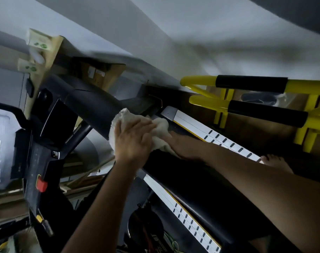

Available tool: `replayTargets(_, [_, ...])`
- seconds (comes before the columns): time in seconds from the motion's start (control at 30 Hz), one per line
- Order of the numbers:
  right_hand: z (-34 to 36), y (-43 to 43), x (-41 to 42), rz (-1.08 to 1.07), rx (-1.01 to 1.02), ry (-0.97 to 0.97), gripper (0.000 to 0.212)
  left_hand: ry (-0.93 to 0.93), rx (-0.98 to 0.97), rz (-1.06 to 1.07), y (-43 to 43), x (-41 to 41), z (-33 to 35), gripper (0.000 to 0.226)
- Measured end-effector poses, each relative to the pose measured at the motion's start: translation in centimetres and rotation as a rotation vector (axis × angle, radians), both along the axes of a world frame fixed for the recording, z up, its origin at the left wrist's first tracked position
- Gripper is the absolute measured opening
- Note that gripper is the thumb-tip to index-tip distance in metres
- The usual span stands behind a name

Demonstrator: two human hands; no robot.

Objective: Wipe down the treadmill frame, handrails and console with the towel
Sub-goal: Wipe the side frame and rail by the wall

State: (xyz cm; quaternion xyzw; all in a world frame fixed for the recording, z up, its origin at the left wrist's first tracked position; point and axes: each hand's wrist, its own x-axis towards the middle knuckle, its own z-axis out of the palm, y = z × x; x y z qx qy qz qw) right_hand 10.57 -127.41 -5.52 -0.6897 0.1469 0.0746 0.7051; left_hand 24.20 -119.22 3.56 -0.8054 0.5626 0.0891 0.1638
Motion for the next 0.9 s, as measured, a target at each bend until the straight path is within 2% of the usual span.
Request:
replayTargets(0.07, [1.9,0.6,-2.0,-0.018,-0.186,-0.018,0.049,0.11,-0.2,0.084,2.2,-3.0,0.3,0.059])
replayTargets(0.13, [3.3,2.8,-2.6,-0.033,-0.38,-0.06,0.058,0.212,-0.34,0.144,4.9,-5.6,0.4,0.056])
replayTargets(0.2, [4.2,3.8,-2.3,-0.05,-0.437,0.039,0.061,0.299,-0.392,0.13,7.1,-6.5,0.3,0.054])
replayTargets(0.3, [4.0,2.0,-0.6,-0.054,-0.308,-0.017,0.071,0.253,-0.317,0.076,5.8,-3.9,0.5,0.058])
replayTargets(0.33, [3.2,1.3,0.3,-0.019,-0.258,-0.051,0.069,0.161,-0.258,0.107,4.5,-2.6,0.5,0.065])
replayTargets(0.4, [1.5,0.1,1.4,0.026,-0.185,-0.012,0.056,-0.059,-0.06,0.192,2.7,-0.8,0.1,0.073])
replayTargets(0.43, [1.1,0.1,1.6,0.019,-0.159,0.019,0.056,-0.131,-0.019,0.199,2.3,-0.5,-0.2,0.075])
replayTargets(0.5, [0.6,0.5,0.4,0.002,-0.103,0.031,0.054,-0.079,-0.087,0.265,2.7,-2.1,-0.5,0.077])
replayTargets(0.57, [0.9,1.0,-2.3,0.004,-0.086,0.034,0.052,0.021,-0.181,0.32,4.5,-5.3,-0.8,0.067])
replayTargets(0.67, [1.2,1.4,-7.3,-0.013,0.025,0.019,0.054,0.129,-0.308,0.124,8.6,-11.5,-2.4,0.05])
replayTargets(0.77, [1.8,1.9,-8.8,0.0,-0.009,-0.024,0.05,0.208,-0.37,0.307,9.0,-14.9,-1.7,0.061])
replayTargets(0.83, [3.0,1.5,-7.3,0.024,-0.09,-0.004,0.046,0.221,-0.382,0.244,8.7,-13.4,-1.6,0.062])
replayTargets(0.9, [4.6,1.1,-4.3,0.034,-0.193,0.024,0.044,0.13,-0.332,0.17,8.3,-10.0,-1.7,0.058])
